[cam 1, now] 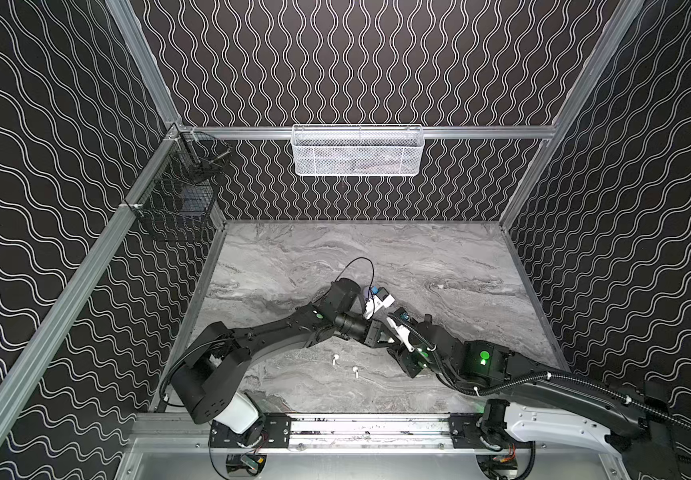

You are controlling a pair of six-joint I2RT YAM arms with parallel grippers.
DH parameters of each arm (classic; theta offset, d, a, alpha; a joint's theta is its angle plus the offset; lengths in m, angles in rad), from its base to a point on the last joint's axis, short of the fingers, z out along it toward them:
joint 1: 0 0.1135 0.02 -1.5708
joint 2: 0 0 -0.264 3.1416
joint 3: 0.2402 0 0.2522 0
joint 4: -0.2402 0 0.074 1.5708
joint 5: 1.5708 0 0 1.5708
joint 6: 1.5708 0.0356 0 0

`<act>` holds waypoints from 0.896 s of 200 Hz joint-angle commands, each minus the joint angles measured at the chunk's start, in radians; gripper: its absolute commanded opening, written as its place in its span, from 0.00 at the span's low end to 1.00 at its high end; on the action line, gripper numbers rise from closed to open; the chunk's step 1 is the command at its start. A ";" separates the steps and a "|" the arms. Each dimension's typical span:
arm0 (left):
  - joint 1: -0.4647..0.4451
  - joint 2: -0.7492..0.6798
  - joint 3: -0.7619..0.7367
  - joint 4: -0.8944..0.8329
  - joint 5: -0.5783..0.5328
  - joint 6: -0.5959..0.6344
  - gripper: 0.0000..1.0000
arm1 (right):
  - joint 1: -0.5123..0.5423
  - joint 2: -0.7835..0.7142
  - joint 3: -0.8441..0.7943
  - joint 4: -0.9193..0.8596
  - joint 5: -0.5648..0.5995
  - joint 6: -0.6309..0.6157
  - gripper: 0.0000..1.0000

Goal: Insert the wireless bluetooth earbuds into the charging case
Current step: 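Close the left gripper on the white case held by the right gripper, then open the right gripper and draw it back while the left gripper holds the case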

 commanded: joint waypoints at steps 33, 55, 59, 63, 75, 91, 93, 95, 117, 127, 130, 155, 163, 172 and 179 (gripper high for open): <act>-0.014 -0.022 -0.018 0.014 0.125 -0.017 0.00 | -0.005 -0.043 -0.007 0.133 0.147 0.071 0.64; -0.011 -0.029 -0.023 0.020 0.105 -0.020 0.00 | -0.005 -0.068 -0.001 0.108 0.151 0.099 0.70; -0.010 -0.032 -0.024 0.021 0.101 -0.022 0.00 | -0.005 -0.076 -0.002 0.104 0.148 0.104 0.70; -0.007 -0.033 -0.027 0.023 0.095 -0.023 0.00 | -0.005 -0.083 -0.002 0.101 0.145 0.110 0.70; -0.003 -0.037 -0.031 0.025 0.084 -0.024 0.00 | -0.005 -0.109 -0.004 0.096 0.132 0.130 0.70; 0.006 -0.051 -0.031 0.021 0.069 -0.015 0.00 | -0.007 -0.143 -0.006 0.093 0.114 0.153 0.70; 0.007 -0.053 -0.030 0.020 0.067 -0.013 0.00 | -0.007 -0.148 -0.006 0.093 0.112 0.158 0.70; 0.008 -0.055 -0.029 0.018 0.066 -0.011 0.00 | -0.005 -0.153 -0.006 0.092 0.110 0.161 0.70; 0.020 -0.075 -0.029 0.010 0.061 0.003 0.00 | -0.007 -0.208 -0.003 0.085 0.100 0.204 0.69; 0.027 -0.081 -0.027 0.000 0.062 0.011 0.00 | -0.009 -0.234 -0.002 0.088 0.090 0.216 0.68; 0.030 -0.082 -0.025 -0.003 0.063 0.015 0.00 | -0.010 -0.240 -0.002 0.088 0.086 0.218 0.68; 0.051 -0.105 -0.014 -0.047 0.078 0.046 0.00 | -0.025 -0.286 0.003 0.091 0.040 0.234 0.64; 0.058 -0.113 -0.007 -0.070 0.082 0.063 0.00 | -0.032 -0.297 0.000 0.094 0.024 0.236 0.63; 0.067 -0.121 0.002 -0.102 0.083 0.087 0.00 | -0.041 -0.309 -0.006 0.098 0.007 0.238 0.62; 0.074 -0.129 0.010 -0.129 0.084 0.105 0.00 | -0.048 -0.316 -0.011 0.102 -0.008 0.241 0.61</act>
